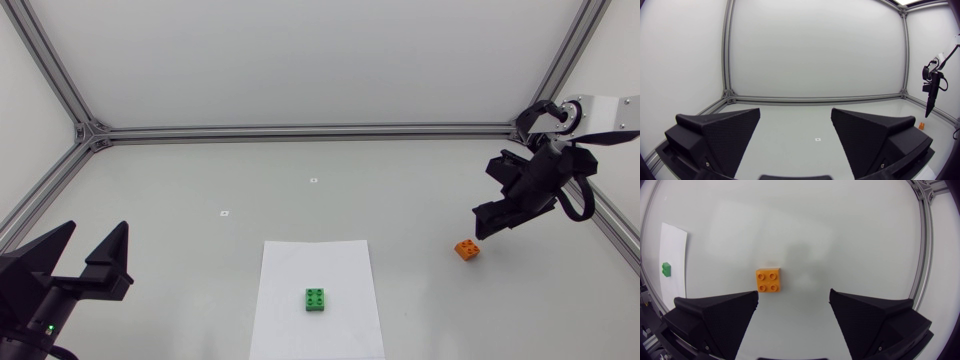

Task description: Pick up the orange 2x2 brick with the right arm and stack it on top of the green 2x2 brick in the center

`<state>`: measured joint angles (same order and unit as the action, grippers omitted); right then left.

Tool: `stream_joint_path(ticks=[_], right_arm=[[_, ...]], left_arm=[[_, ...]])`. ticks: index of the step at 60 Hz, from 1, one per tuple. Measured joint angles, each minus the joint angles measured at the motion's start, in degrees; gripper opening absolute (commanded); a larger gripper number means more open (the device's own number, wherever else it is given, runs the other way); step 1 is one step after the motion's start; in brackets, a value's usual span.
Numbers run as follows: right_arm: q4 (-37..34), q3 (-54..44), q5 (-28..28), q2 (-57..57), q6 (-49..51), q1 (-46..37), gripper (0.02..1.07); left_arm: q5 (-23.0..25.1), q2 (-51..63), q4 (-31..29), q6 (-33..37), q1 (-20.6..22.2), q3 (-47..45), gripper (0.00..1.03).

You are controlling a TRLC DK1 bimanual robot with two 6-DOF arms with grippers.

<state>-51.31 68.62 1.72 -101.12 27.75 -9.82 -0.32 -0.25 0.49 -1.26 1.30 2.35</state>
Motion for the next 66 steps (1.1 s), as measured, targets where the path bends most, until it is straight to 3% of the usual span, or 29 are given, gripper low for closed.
stream_joint_path(ticks=[9,26,49,66], right_arm=[[0.13,0.44,0.52,-1.7,2.38,0.28,1.03],[5.03,-4.42,-5.6,0.02,3.65,4.87,1.03],[2.14,-7.34,-4.42,4.7,3.61,8.7,1.03],[5.44,-9.11,-3.85,9.18,2.45,10.1,1.03]], left_arm=[[-0.02,0.0,0.0,0.0,-0.02,0.0,0.99],[-0.02,0.0,0.0,0.0,0.0,0.0,0.99],[0.0,0.0,0.0,0.0,-0.02,0.0,0.99],[-0.02,0.0,0.0,0.0,0.0,0.0,0.99]])
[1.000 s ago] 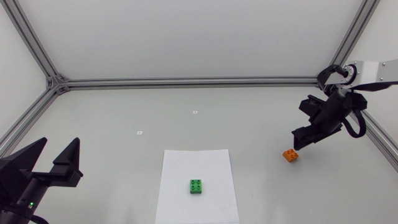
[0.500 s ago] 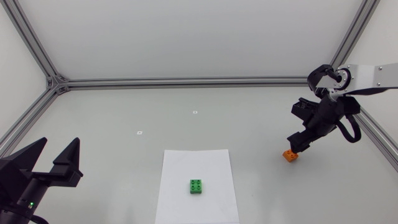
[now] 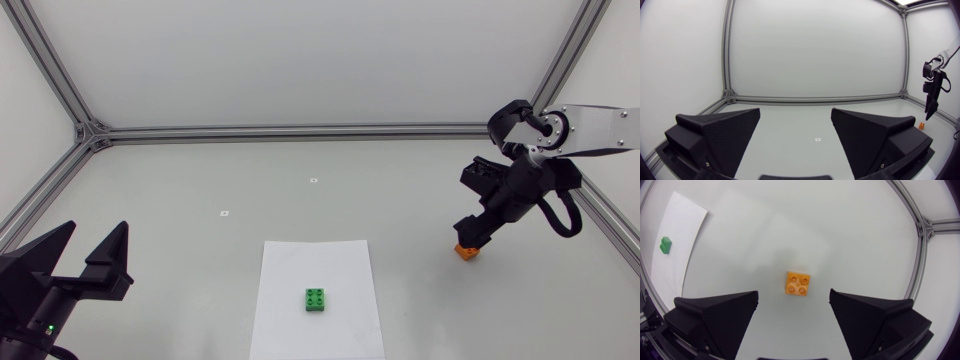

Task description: Pick up the orange 2x2 brick with the right arm and stack it on top of the green 2x2 brick in the center

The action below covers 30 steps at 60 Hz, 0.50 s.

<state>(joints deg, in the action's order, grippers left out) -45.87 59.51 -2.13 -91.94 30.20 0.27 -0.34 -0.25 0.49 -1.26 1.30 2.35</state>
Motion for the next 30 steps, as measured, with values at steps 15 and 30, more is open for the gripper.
stream_joint_path(ticks=[15,30], right_arm=[[-2.56,0.39,1.46,-1.51,-0.13,-0.48,1.03],[-1.64,0.37,5.49,-2.05,0.09,-1.33,1.03]], left_arm=[[0.02,0.0,0.0,0.0,-0.02,0.0,0.99],[0.0,0.0,0.02,0.0,0.0,0.0,0.99]])
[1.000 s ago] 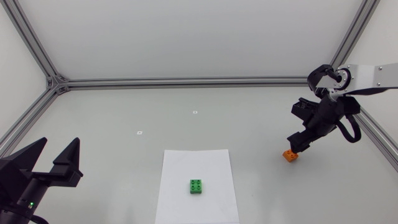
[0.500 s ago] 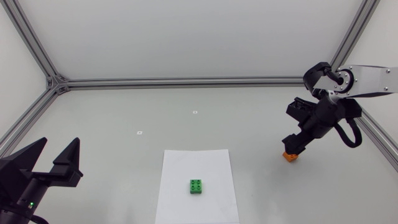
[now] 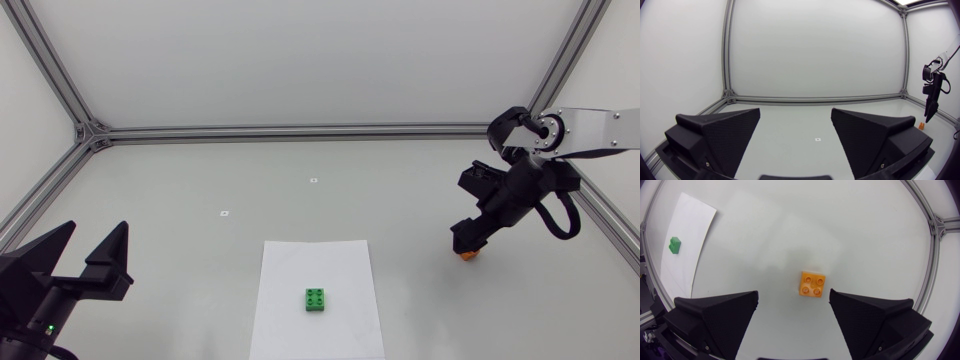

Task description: Pick up the orange 2x2 brick with the right arm and stack it on top of the green 2x2 brick in the center

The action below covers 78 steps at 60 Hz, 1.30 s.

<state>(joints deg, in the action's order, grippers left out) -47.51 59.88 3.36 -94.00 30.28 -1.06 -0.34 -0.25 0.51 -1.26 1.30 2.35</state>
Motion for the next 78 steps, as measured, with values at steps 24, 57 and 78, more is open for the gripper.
stream_joint_path(ticks=[24,57,78], right_arm=[[1.49,0.55,1.09,-0.33,-0.24,-2.45,1.03],[4.31,1.64,-2.16,-6.64,-3.52,-2.97,1.02],[6.67,1.64,-2.78,-9.97,-4.61,-3.15,0.92]], left_arm=[[0.0,0.0,-0.02,-0.02,0.0,0.0,0.99],[0.02,0.0,-0.02,0.0,-0.02,0.0,0.99],[0.02,0.0,-0.02,-0.02,0.0,0.0,0.99]])
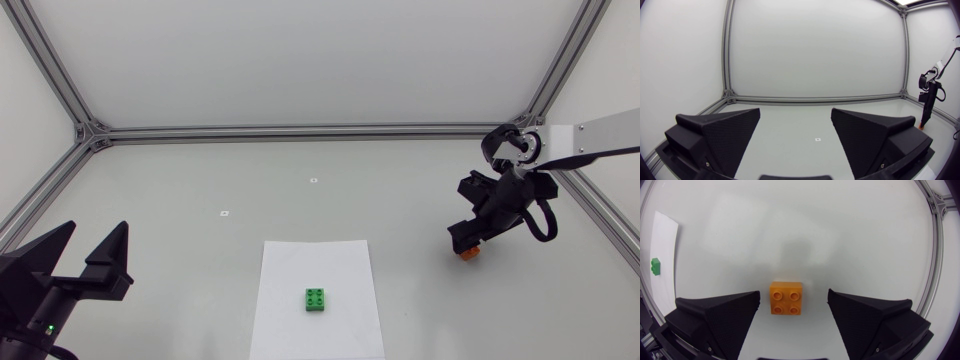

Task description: Pick up the orange 2x2 brick with the right arm and stack it on top of the green 2x2 brick in the center

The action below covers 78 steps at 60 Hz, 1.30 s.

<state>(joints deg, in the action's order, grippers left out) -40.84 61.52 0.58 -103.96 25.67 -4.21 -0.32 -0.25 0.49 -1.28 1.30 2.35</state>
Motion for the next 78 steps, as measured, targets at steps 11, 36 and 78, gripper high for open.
stream_joint_path(ticks=[11,36,78], right_arm=[[0.22,0.0,0.0,-0.04,-0.17,0.02,0.81],[0.87,-0.2,0.0,-0.07,-0.17,0.13,0.7],[1.86,-1.4,0.0,-0.07,-0.22,1.2,0.55]], left_arm=[[0.0,0.0,0.0,0.0,0.0,0.0,0.99],[0.0,0.0,0.02,0.02,-0.02,0.0,0.99],[0.0,0.0,0.0,0.02,0.0,0.0,0.99]])
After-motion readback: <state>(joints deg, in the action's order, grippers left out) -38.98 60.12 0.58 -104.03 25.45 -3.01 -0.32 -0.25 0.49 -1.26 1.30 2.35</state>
